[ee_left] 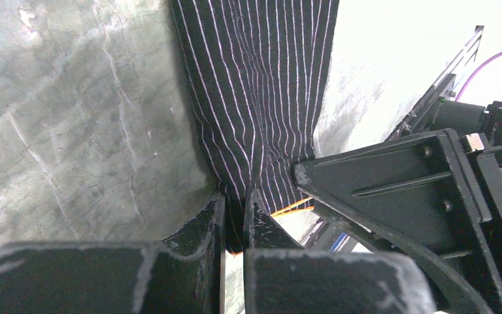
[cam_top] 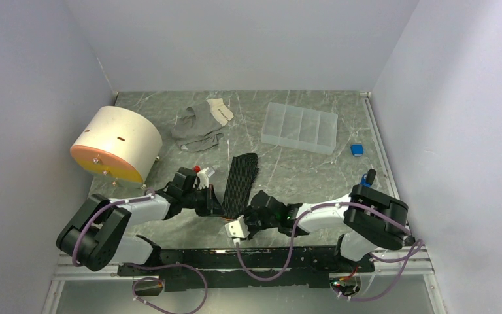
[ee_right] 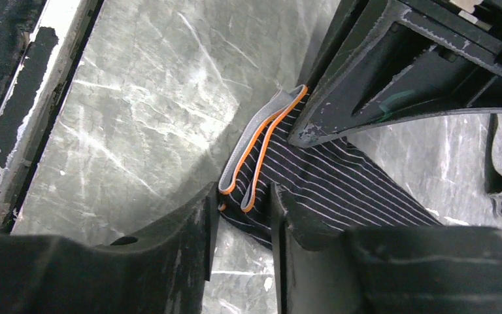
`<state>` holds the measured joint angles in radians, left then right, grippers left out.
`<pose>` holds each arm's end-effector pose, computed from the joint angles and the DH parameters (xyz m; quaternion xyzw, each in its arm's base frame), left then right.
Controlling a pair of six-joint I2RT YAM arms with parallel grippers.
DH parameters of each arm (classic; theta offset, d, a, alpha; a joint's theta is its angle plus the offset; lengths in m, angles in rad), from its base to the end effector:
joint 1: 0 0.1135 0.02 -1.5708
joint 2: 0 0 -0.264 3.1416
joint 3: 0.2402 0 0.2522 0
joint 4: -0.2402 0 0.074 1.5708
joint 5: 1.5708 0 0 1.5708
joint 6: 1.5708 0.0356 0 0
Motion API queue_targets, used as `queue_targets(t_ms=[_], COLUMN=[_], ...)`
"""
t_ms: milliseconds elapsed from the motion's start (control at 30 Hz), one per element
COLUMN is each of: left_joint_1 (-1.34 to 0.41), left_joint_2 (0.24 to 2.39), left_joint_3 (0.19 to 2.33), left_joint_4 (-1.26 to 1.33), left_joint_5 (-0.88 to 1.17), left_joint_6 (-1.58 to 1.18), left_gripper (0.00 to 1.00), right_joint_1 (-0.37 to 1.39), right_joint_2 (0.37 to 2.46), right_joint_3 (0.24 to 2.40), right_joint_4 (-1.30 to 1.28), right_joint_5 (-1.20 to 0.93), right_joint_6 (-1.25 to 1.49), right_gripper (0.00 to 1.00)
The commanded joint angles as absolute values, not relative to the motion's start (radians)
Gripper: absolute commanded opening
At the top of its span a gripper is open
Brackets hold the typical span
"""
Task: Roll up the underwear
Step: Roll the underwear to the center of the board.
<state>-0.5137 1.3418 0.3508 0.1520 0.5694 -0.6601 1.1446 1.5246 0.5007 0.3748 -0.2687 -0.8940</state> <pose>0.1769 -0.1219 0.1212 0.0347 0.9012 -0.4086 0.1407 0.1041 0.2522 0.1337 -0.7872 0.4143 0.1741 0.4223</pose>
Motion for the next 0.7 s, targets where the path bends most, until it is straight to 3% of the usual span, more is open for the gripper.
queue_targets(t_ms=[0, 133, 300, 533, 600, 667], left_joint_1=[-0.508, -0.505, -0.495, -0.477, -0.473, -0.470], left_joint_2=[1.379, 1.380, 1.363, 1.291, 1.264, 1.234], left_joint_3=[0.326, 0.327, 0.318, 0.317, 0.325, 0.332], left_joint_4=[0.017, 0.014, 0.024, 0.002, -0.048, -0.080], left_joint_5=[0.496, 0.494, 0.493, 0.467, 0.452, 0.427], left_joint_6=[-0.594, -0.594, -0.628, -0.671, -0.673, -0.676], left_gripper=[0.05, 0.05, 0.08, 0.33, 0.45, 0.48], right_joint_1=[1.153, 1.165, 1.169, 1.169, 1.168, 1.166], right_joint_2=[1.547, 1.545, 1.546, 1.541, 1.546, 1.554], right_joint_3=[0.485, 0.448, 0.412, 0.399, 0.396, 0.403], right_joint_4=[0.389, 0.465, 0.619, 0.678, 0.709, 0.728], right_joint_5=[-0.234, -0.201, -0.150, -0.236, -0.267, -0.283], right_joint_6=[-0.926, -0.898, -0.799, -0.652, -0.588, -0.517], right_gripper=[0.33, 0.24, 0.01, 0.00, 0.00, 0.00])
